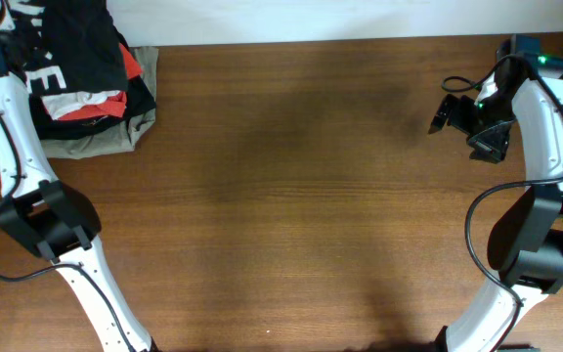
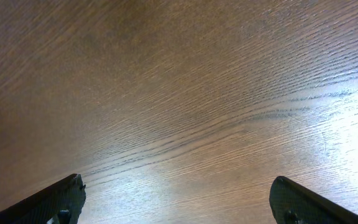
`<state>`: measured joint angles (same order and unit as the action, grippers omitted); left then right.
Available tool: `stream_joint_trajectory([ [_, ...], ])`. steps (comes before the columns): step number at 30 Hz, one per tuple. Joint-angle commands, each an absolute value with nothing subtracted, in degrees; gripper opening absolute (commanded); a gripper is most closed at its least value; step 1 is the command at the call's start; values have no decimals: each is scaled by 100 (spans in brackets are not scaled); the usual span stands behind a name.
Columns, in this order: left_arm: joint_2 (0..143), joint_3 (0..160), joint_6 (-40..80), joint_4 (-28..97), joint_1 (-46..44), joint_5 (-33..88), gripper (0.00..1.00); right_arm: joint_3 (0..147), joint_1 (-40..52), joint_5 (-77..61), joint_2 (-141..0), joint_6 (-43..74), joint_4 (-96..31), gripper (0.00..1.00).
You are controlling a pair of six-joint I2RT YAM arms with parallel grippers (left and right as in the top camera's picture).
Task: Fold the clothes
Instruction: 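Lower the shirt onto the stack and open the left gripper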
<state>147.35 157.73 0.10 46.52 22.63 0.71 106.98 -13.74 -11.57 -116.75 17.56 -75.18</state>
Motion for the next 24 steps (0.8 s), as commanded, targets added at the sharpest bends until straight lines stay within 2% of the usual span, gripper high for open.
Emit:
stream_joint_trajectory([
  [1,14901,15939,64,4545,2399,23,8,10792,-1391,-1085,-11699,1737,-7520,99],
  [3,14975,15939,64,4530,2403,23,9,10792,-1391,-1085,-11699,1737,-7520,99],
  [4,15012,15939,64,4519,2403,23,17,10792,-1391,-1085,-11699,1737,-7520,99],
  [6,15045,15939,67,4523,2403,25,43,10792,-1391,-1085,-11699,1737,-7520,99],
  [7,15043,15939,69,4519,2401,25,67,10792,-1391,-1085,-11699,1737,-7520,99],
  [8,15034,15944,71,4499,2401,32,84,10792,-1389,-1085,-11699,1737,-7520,99],
  [10,14936,15944,93,4504,2401,139,93,10792,-1391,-1085,-11699,1737,-7520,99],
  [14,14604,15968,91,4499,2390,360,93,10792,-1391,-1085,-11699,1737,-7520,99],
  [16,14442,15970,91,4497,2362,611,89,10792,-1389,-1085,-11699,1737,-7520,99],
  [19,14359,15968,89,4488,2209,1009,53,10792,-1391,-1085,-11699,1737,-7520,99],
  [21,14398,15812,89,4407,2047,1009,13,10792,-1391,-1085,-11699,1737,-7520,99],
  [24,14464,15393,86,4056,1857,1011,10,10792,-1391,-1085,-11699,1737,-7520,99],
])
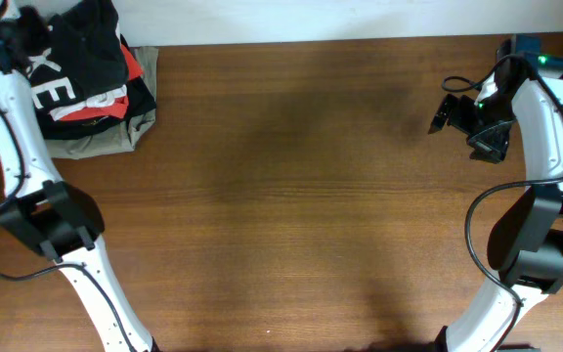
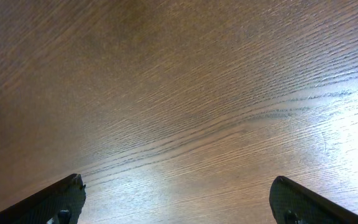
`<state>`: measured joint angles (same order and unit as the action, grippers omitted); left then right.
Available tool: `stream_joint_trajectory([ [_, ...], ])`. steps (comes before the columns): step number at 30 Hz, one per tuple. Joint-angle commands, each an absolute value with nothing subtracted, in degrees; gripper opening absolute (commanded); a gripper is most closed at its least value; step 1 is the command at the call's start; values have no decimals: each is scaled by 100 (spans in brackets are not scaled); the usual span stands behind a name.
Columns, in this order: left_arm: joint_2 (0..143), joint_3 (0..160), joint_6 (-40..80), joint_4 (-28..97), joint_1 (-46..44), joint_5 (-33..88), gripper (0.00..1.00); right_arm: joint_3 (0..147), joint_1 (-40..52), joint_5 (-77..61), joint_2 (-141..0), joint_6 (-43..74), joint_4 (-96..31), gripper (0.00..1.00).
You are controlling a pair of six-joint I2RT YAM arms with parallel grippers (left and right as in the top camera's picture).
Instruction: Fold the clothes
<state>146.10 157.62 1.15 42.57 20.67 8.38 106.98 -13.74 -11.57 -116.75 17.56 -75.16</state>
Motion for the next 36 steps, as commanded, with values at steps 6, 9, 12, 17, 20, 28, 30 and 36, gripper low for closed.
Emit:
stream_joint_trajectory([
  [6,14875,14746,86,3583,1621,1011,9,10792,-1389,-1085,-11699,1737,-7520,99],
  [9,15238,14746,86,3603,1601,1037,9,10792,-1391,-1085,-11699,1737,-7520,99],
  [12,15268,14761,21,3621,1601,1372,9,10792,-1391,-1085,-11699,1737,-7520,99],
  [17,14835,15106,23,3734,1601,1402,12,10792,-1391,-1085,-11699,1737,-7520,99],
  [20,14215,15192,27,3916,1601,1424,30,10792,-1391,-1085,-11699,1737,-7520,99],
  [28,12752,15194,67,5387,1601,2027,99,10792,-1391,-1085,-11699,1737,-7520,99],
  [30,12473,15194,67,5745,1601,2484,99,10792,-1389,-1085,-11699,1737,-7520,99],
  [36,12184,15192,64,6724,1601,2744,99,10792,-1393,-2167,-11697,2018,-7710,99],
])
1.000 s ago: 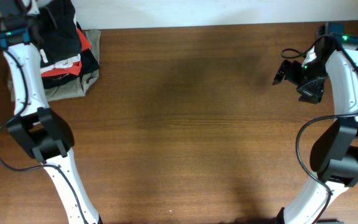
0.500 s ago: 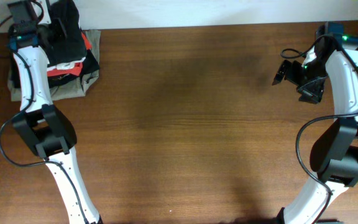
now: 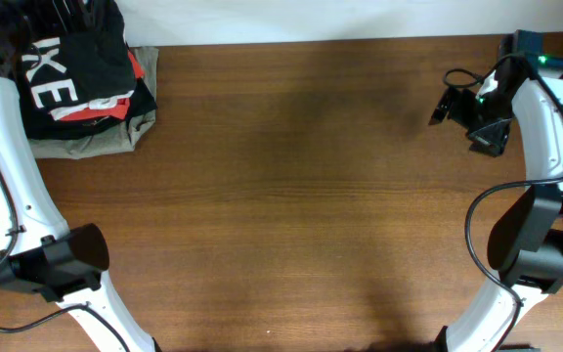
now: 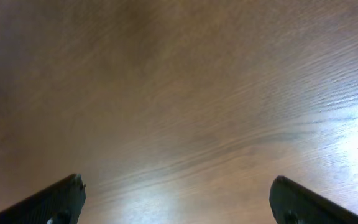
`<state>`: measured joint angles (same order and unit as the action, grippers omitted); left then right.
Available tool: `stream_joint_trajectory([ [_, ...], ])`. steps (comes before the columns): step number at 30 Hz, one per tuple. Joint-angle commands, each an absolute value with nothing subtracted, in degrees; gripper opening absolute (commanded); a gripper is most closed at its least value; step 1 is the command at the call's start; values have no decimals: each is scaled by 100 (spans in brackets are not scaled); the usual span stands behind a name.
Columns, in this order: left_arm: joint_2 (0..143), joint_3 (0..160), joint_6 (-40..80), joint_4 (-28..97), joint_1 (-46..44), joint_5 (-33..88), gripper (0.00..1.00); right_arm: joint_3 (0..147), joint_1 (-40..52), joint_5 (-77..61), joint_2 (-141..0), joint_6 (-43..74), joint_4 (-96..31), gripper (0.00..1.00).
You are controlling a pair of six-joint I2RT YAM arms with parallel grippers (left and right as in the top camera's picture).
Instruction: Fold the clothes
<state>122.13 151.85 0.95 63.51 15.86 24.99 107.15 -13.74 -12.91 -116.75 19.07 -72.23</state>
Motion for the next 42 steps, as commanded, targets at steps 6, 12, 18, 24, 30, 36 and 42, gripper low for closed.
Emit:
stream_joint_trajectory([
  [6,12186,15192,64,7312,1601,2720,99,10792,-1389,-2270,-11327,1584,-8079,98],
  [12,12186,15192,64,7312,1601,2720,99,10792,-1347,-2143,-9542,1365,-8689,99],
  [18,12186,15192,62,7312,1601,2720,99,10792,-891,-2036,-7856,1374,-9498,99],
  [24,12186,15192,64,7314,1601,2720,99,10792,-851,-2034,-7089,1374,-9522,99],
  [30,12186,15192,62,7312,1601,2720,99,10790,-851,-1861,-7008,1317,-9732,99],
  [36,12186,15192,64,7312,1601,2720,99,10737,-851,-1570,-6707,1223,-9732,99],
  [42,12186,15192,62,7314,1601,2720,99,9974,-851,-950,-5688,1243,-9371,99],
])
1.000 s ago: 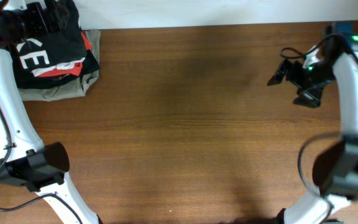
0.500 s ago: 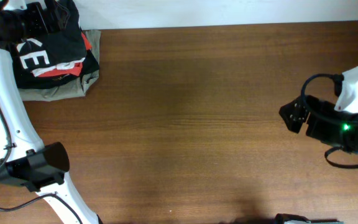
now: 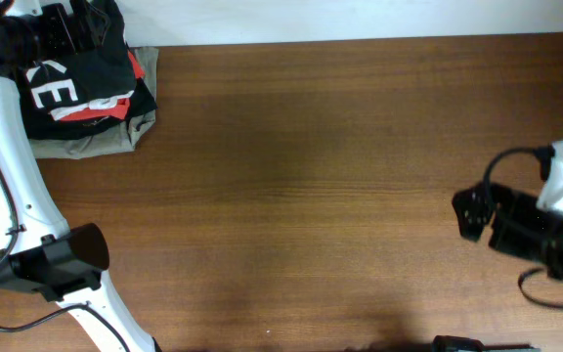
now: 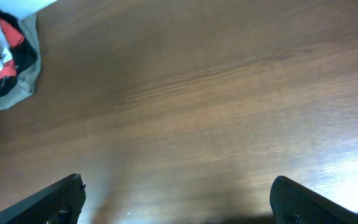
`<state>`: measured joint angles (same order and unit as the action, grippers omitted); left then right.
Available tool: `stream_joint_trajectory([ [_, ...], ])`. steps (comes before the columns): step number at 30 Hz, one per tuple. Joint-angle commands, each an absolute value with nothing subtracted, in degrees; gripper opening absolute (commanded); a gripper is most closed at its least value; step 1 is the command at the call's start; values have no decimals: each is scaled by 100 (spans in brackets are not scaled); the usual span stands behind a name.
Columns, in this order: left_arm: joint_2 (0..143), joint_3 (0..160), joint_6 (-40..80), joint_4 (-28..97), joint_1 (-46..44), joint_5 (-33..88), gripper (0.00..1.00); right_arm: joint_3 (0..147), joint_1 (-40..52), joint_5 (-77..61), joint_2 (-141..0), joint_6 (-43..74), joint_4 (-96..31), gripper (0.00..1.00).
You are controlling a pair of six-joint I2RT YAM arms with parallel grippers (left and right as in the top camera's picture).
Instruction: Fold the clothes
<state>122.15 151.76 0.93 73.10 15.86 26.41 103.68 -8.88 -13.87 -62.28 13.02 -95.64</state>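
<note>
A pile of clothes sits at the table's far left corner. On top is a black garment [image 3: 71, 86] with white letters and red patches, over an olive garment [image 3: 101, 142]. My left gripper [image 3: 66, 27] is at the pile's far edge, dark against the black cloth, so its jaws cannot be read. My right gripper [image 3: 465, 213] hovers over bare wood at the right, open, with nothing between its fingers [image 4: 61, 199]. The right wrist view shows the pile [image 4: 8, 68] far off at upper left.
The brown wooden table [image 3: 311, 176] fills the view, its far edge meeting a white wall [image 3: 360, 18]. My left arm's base [image 3: 52, 259] stands at the near left. The right arm's base is near the lower right corner.
My right arm has swung from the far right corner to the near right, and its camera now faces the pile. My left gripper has shifted right over the black garment, which looks more bunched.
My right gripper stayed open over bare wood at the far right through the earlier moments and is now lower right. My left gripper stayed at the pile throughout. The black garment's lettering and folds changed at each moment.
</note>
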Motion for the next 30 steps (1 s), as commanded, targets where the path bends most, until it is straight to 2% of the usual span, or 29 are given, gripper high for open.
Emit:
stream_joint_trajectory([
  [1,12186,15192,64,7312,1601,2720,99,9675,-851,-864,-5354,1243,-9190,99],
  [10,12186,15192,64,7314,1601,2720,99,5658,-834,-292,-2187,1236,-6580,99],
  [14,12186,15192,62,7314,1601,2720,99,3715,-414,-298,-1306,1223,-4812,99],
  [18,12186,15192,64,7314,1601,2720,99,2421,89,-268,-915,1223,-3323,99],
  [24,12186,15192,62,7314,1601,2720,99,1146,305,-268,-593,1243,-1347,99],
  [30,12186,15192,64,7314,1601,2720,99,816,305,75,-80,1243,-760,99],
])
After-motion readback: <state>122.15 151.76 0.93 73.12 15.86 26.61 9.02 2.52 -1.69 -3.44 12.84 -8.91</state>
